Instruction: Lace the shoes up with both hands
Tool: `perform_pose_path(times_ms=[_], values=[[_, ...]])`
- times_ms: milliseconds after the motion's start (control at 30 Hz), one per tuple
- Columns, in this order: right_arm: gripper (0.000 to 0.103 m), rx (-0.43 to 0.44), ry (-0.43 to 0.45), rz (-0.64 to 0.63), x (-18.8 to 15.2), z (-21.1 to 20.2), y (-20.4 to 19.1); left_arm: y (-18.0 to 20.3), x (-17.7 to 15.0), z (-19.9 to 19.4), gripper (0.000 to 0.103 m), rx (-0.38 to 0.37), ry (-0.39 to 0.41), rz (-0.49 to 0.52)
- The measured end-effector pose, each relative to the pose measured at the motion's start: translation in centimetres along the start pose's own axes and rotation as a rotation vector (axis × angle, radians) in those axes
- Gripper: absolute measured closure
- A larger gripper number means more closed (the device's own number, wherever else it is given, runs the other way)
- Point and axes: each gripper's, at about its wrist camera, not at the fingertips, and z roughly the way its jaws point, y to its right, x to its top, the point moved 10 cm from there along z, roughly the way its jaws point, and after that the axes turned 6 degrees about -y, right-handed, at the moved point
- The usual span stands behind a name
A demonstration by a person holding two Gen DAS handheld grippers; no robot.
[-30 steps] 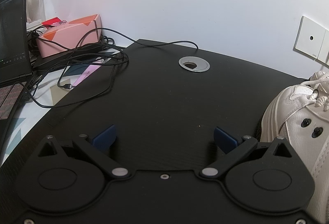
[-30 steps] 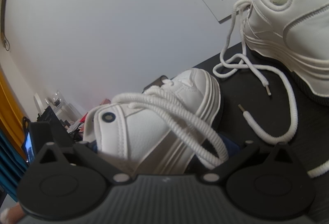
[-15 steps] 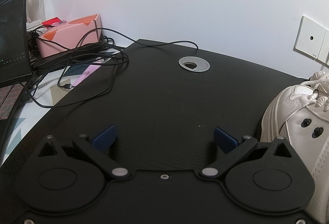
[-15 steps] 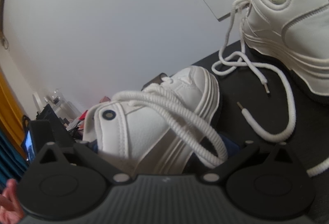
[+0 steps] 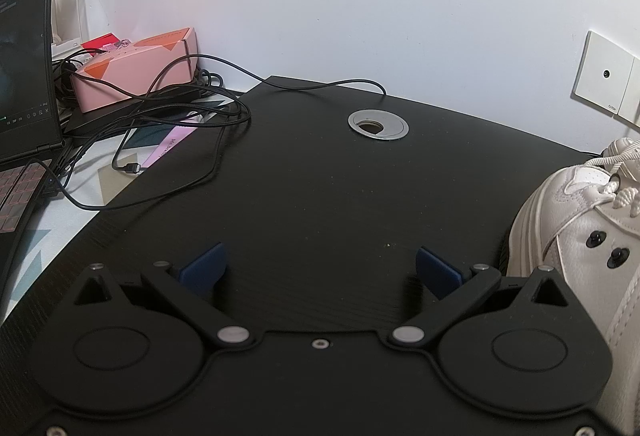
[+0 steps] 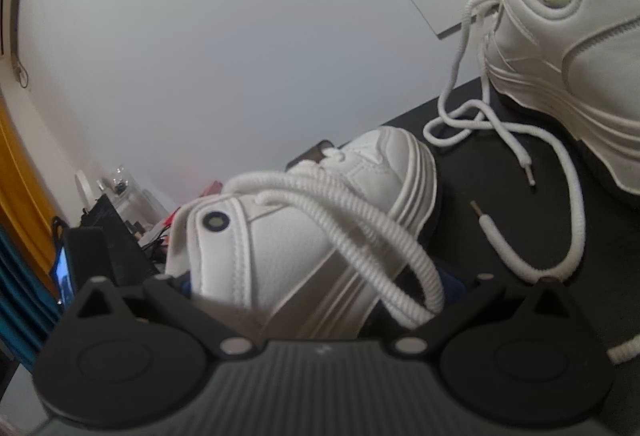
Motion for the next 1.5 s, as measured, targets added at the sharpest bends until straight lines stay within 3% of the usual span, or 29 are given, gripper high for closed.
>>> perform_pose_path(times_ms=[967, 1067, 1200, 1267, 1333, 1433, 1500], values=[[0.001, 0.027, -0.047, -0.024, 0.1, 0.3, 0.3, 0.0, 0.0, -0.1, 0.000, 0.000, 0.000, -0.001], [0.001, 0.021, -0.088, -0.024, 0.1, 0.5, 0.3, 0.0, 0.0, -0.1, 0.000, 0.000, 0.000, -0.001], [0.001, -0.058, -0.190, -0.027, 0.2, -0.1, -0.7, 0.1, 0.2, 0.2, 0.000, 0.040, -0.003, -0.022], [0.001, -0.006, -0.221, -0.042, 0.5, -0.8, -2.2, 0.4, 0.3, 0.4, 0.000, 0.081, -0.013, -0.012], [0.001, 0.101, -0.205, -0.109, 1.5, -1.8, -3.8, 0.5, 0.3, 0.5, 0.000, 0.087, -0.013, -0.023], [0.001, 0.210, -0.038, -0.127, 3.8, -4.7, -4.3, 0.4, 0.3, 0.6, 0.000, 0.087, -0.013, -0.023], [0.001, 0.244, 0.020, -0.079, 4.9, -5.9, -3.7, 0.4, 0.2, 0.6, 0.000, 0.087, -0.013, -0.023]])
